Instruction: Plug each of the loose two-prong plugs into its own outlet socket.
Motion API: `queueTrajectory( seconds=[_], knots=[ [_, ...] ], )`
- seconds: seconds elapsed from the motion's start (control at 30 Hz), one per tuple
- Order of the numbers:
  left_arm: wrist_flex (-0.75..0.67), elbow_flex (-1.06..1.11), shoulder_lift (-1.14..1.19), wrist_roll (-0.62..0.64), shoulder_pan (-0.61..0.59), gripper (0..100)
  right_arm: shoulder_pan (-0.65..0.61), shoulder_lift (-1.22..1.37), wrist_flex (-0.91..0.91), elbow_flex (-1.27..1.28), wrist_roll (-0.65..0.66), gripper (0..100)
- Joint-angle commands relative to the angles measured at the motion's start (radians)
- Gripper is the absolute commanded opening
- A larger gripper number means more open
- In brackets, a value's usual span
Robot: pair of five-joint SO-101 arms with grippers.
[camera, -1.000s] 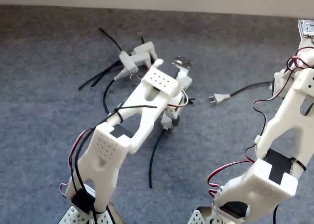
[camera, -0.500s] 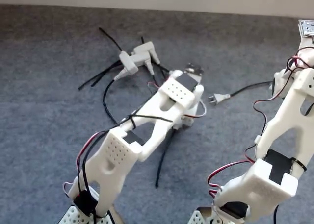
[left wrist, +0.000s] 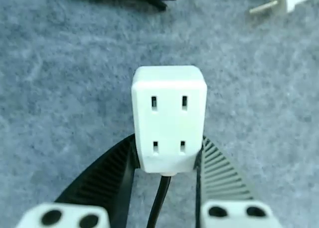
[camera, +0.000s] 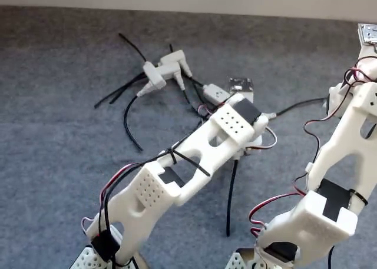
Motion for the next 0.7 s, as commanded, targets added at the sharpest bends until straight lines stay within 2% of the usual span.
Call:
queueTrajectory(
  seconds=[0.0,0.1,0.2,0.3,0.53,0.6,0.67],
  knots=[
    [-0.037,-0.045,0.053,0.014,0.002,6,0.021,-0.058,0.038,-0.033,0.009,0.6],
    [-0.046,-0.056,0.130,0.012,-0.004,16,0.021,-0.058,0.038,-0.033,0.009,0.6],
    [0.034,-0.122,0.157,-0.049,-0.002,23,0.025,-0.058,0.038,-0.033,0.009,0.6],
    [0.121,-0.205,0.159,-0.132,0.012,23,0.027,-0.058,0.039,-0.033,0.035,0.6],
    [0.172,-0.326,0.150,-0.141,0.013,23,0.028,-0.061,0.039,-0.033,0.049,0.6],
    [0.173,-0.369,0.148,-0.210,0.012,23,0.028,-0.062,0.039,-0.033,0.049,0.6],
    [0.173,-0.420,0.119,-0.338,0.008,23,0.027,-0.064,0.039,-0.035,0.051,0.6]
  ],
)
